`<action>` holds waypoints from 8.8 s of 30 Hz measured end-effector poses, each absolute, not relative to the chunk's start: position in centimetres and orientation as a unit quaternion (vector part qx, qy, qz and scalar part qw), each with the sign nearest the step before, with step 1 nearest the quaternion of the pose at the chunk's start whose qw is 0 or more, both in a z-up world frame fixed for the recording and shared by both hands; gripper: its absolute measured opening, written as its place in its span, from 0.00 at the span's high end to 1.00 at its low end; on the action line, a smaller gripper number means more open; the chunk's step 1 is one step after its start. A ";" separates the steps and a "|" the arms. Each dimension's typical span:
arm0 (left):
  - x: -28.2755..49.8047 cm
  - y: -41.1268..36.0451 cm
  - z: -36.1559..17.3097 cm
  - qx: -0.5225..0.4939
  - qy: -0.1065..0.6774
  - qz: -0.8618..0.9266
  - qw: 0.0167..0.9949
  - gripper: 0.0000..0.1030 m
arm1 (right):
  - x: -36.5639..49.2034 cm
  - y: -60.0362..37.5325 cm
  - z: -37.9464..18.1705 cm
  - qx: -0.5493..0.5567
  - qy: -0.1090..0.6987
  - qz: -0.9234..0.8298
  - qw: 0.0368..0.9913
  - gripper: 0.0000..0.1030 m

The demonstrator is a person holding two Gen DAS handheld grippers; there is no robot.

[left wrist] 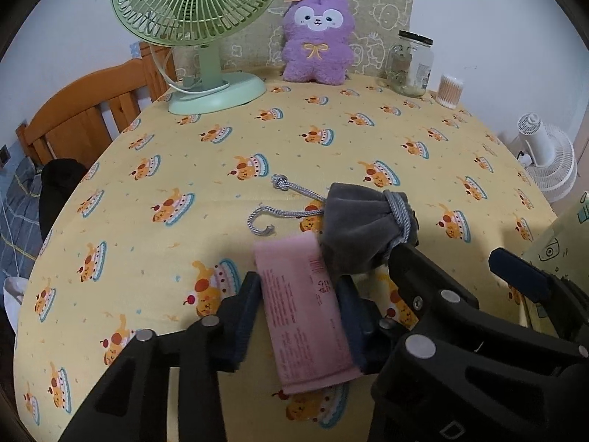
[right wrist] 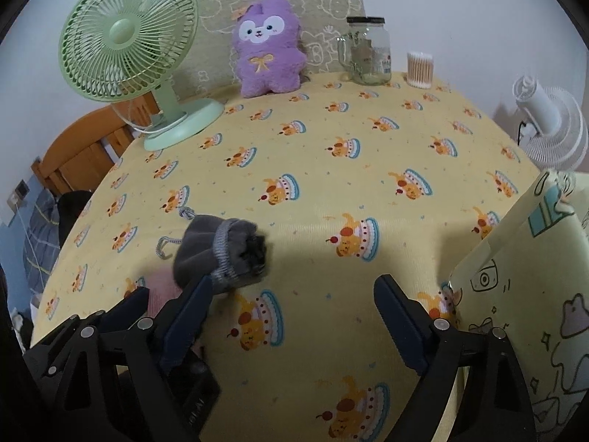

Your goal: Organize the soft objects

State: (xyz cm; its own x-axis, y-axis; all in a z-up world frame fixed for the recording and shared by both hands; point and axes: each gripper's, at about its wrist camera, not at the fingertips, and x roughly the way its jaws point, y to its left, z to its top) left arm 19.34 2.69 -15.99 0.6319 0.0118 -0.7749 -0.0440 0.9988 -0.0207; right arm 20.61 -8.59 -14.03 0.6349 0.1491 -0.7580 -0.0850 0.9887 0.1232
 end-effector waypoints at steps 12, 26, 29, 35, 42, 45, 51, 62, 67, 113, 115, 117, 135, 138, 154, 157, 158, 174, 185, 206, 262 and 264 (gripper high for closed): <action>19.1 5.6 -15.7 -0.008 0.419 0.051 0.907 0.60 | 20.9 -5.4 -14.2 0.021 0.419 0.090 0.903 0.11; 19.6 5.7 -16.0 -0.011 0.427 0.041 0.903 0.60 | 23.3 -4.0 -15.4 0.013 0.438 0.093 0.894 0.37; 19.5 5.6 -16.0 -0.008 0.425 0.041 0.904 0.60 | 23.2 -3.9 -15.4 0.010 0.440 0.085 0.894 0.42; 18.5 5.0 -15.6 0.000 0.416 0.037 0.909 0.60 | 22.0 -4.7 -15.0 0.009 0.434 0.083 0.897 0.44; 16.5 4.1 -14.4 0.006 0.394 0.033 0.919 0.60 | 20.1 -5.2 -13.8 -0.004 0.413 0.084 0.907 0.46; 16.0 3.8 -13.9 0.005 0.388 0.029 0.921 0.60 | 19.4 -5.4 -13.2 0.000 0.408 0.085 0.909 0.46; 14.7 3.3 -12.9 0.001 0.375 0.022 0.927 0.60 | 17.9 -5.6 -11.9 -0.004 0.396 0.086 0.914 0.46; 12.1 2.8 -10.1 -0.004 0.341 0.015 0.940 0.60 | 15.1 -6.2 -8.7 -0.015 0.364 0.083 0.928 0.46; 11.0 2.6 -8.8 -0.002 0.326 0.014 0.945 0.60 | 14.0 -6.4 -7.3 -0.015 0.349 0.086 0.933 0.46; 7.1 -6.8 -1.8 0.034 0.245 -0.061 0.967 0.60 | 8.1 -15.9 1.2 0.000 0.264 0.040 0.964 0.46; 7.2 -7.5 -1.8 0.037 0.245 -0.068 0.967 0.60 | 8.1 -16.6 1.3 0.002 0.263 0.036 0.964 0.46; 7.2 -8.2 -1.8 0.040 0.244 -0.074 0.966 0.60 | 8.0 -17.3 1.3 0.003 0.261 0.030 0.965 0.46; 7.9 -13.8 -2.1 0.058 0.243 -0.121 0.961 0.60 | 8.0 -23.4 1.1 0.019 0.257 -0.016 0.966 0.46; 8.2 -14.6 -2.3 0.060 0.243 -0.126 0.960 0.60 | 8.1 -24.1 0.9 0.021 0.258 -0.021 0.966 0.46; 9.7 -17.9 -3.5 0.069 0.259 -0.156 0.951 0.60 | 8.9 -27.7 -0.3 0.035 0.270 -0.051 0.961 0.46; 10.0 -18.5 -4.0 0.069 0.265 -0.161 0.948 0.60 | 9.2 -28.2 -0.6 0.034 0.276 -0.056 0.959 0.46; 10.1 -18.7 -4.1 0.069 0.267 -0.164 0.947 0.60 | 9.3 -28.4 -0.8 0.034 0.278 -0.058 0.958 0.46; 11.9 -21.8 -6.9 0.075 0.305 -0.202 0.928 0.57 | 10.7 -31.4 -3.8 0.050 0.313 -0.087 0.944 0.46; 12.4 -21.6 -7.5 0.096 0.317 -0.185 0.925 0.18 | 11.4 -31.3 -4.9 0.057 0.322 -0.073 0.942 0.47; 12.2 -18.6 -7.3 0.084 0.326 -0.152 0.929 0.15 | 12.0 -28.4 -5.3 0.081 0.336 -0.029 0.938 0.17; 2.1 -2.5 0.1 0.023 0.237 -0.028 0.971 0.02 | 1.9 -15.0 3.4 0.016 0.241 -0.001 0.970 0.01; 1.9 -1.8 0.1 0.021 0.235 -0.022 0.971 0.01 | 1.6 -14.5 3.4 0.017 0.239 0.007 0.971 0.01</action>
